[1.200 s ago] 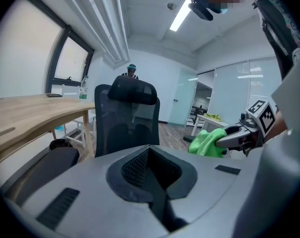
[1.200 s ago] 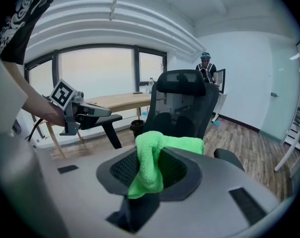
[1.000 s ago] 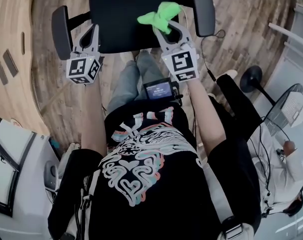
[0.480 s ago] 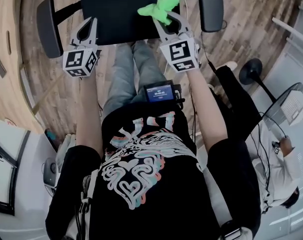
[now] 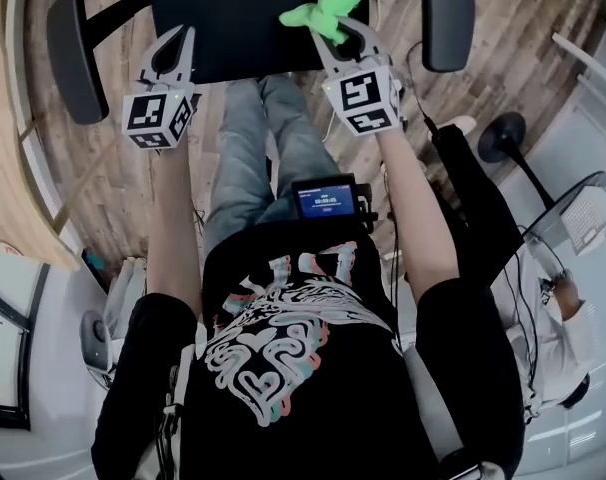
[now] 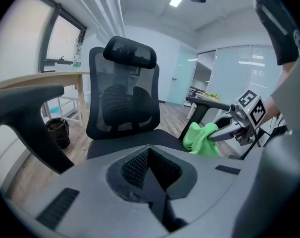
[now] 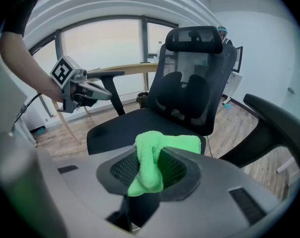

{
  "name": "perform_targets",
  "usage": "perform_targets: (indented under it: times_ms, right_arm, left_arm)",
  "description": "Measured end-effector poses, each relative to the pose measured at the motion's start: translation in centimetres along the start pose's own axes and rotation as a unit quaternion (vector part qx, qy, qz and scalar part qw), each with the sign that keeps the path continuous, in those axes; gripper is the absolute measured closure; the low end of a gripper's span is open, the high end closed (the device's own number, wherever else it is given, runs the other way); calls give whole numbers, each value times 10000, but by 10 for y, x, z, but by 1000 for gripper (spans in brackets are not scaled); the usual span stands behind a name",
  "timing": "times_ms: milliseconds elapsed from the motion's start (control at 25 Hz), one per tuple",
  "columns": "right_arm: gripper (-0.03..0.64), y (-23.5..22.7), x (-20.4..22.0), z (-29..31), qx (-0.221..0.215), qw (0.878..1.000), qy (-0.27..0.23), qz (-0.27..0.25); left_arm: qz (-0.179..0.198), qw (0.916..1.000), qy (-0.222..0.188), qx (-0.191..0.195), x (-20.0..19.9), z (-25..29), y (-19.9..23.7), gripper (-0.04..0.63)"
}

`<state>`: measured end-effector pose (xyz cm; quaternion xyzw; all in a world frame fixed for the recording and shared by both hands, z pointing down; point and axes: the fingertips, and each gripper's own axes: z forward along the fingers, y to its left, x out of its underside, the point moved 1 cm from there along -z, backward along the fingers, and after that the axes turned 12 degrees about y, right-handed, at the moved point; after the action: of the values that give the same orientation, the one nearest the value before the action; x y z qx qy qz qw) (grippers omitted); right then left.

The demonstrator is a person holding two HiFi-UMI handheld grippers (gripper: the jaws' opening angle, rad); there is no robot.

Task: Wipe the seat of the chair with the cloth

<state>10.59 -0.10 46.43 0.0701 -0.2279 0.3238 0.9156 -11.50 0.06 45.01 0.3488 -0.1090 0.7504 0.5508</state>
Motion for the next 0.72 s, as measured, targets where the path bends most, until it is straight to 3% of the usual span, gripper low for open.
perform_targets:
  times_ms: [400, 600, 720]
  right_arm:
    - [512, -2, 14, 37, -56, 9998, 190, 45]
    - [512, -3, 24, 58, -46, 9997, 254, 36]
    - [512, -5, 31, 70, -40, 9995, 318, 68]
  left_arm:
    - [-213, 9997, 111, 109, 25, 29, 10, 597]
    - [-11, 9999, 1, 123, 19, 37, 6, 597]
    - [-133, 9998, 89, 109, 25, 47, 9, 597]
